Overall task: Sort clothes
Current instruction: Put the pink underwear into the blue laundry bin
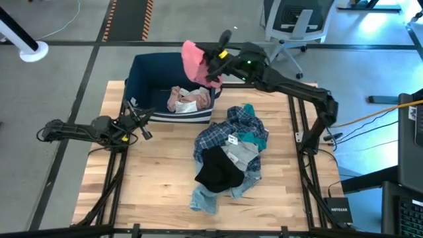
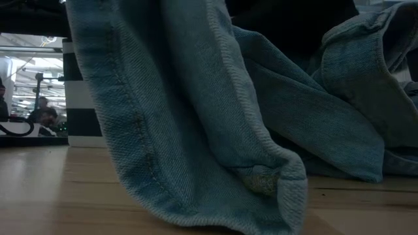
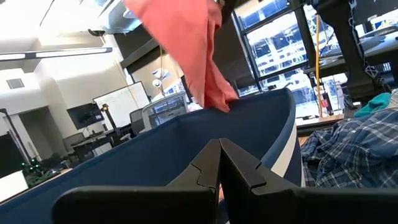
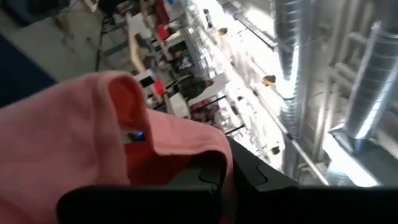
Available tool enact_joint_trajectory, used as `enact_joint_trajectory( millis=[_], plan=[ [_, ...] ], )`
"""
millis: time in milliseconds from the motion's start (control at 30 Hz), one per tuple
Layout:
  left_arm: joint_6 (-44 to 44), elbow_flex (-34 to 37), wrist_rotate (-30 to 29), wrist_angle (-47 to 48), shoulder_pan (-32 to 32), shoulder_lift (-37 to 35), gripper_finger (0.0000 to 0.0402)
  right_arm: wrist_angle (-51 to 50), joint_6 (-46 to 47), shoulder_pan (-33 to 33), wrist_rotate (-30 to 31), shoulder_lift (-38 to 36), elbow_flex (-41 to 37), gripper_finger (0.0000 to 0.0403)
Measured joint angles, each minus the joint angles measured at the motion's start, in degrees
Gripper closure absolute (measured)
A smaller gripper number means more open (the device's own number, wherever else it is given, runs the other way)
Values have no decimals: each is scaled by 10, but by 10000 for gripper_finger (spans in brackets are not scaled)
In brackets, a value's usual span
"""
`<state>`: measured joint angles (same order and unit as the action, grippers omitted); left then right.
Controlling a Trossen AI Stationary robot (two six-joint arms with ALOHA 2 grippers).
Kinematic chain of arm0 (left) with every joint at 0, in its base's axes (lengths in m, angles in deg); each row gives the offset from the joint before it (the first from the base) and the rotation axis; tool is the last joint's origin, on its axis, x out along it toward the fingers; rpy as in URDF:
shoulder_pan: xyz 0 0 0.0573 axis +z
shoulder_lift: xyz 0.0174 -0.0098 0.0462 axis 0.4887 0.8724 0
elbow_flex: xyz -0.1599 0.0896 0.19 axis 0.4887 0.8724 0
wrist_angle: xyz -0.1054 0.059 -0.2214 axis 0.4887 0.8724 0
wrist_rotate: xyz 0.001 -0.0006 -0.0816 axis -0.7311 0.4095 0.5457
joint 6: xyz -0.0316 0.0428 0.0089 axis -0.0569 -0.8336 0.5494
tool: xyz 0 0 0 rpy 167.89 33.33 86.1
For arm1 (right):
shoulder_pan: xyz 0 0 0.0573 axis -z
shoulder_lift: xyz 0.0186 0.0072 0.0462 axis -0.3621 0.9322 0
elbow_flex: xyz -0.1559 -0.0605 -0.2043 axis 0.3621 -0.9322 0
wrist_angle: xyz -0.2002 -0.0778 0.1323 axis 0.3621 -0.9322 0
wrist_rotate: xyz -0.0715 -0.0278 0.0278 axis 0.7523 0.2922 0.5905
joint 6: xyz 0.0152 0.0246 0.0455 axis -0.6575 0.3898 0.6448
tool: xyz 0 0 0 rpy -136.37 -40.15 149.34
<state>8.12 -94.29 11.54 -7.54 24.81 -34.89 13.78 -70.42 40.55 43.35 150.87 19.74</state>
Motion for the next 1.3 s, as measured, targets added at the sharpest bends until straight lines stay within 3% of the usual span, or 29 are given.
enact_joint_trajectory(
  millis=[667, 767, 1000, 1133, 1300],
  plan=[
    [0, 0, 0, 0, 0, 0, 400, -144, 53, 13, 23, 55, 5, 383],
    [0, 0, 0, 0, 0, 0, 400, -158, 65, 13, 31, 55, 5, 357],
    [0, 0, 0, 0, 0, 0, 400, -254, 65, 13, 36, 53, 12, 244],
    [0, 0, 0, 0, 0, 0, 400, -395, 52, 5, 37, 51, 84, 201],
    [0, 0, 0, 0, 0, 0, 400, -541, 56, -5, 37, 48, 189, 188]
  ],
)
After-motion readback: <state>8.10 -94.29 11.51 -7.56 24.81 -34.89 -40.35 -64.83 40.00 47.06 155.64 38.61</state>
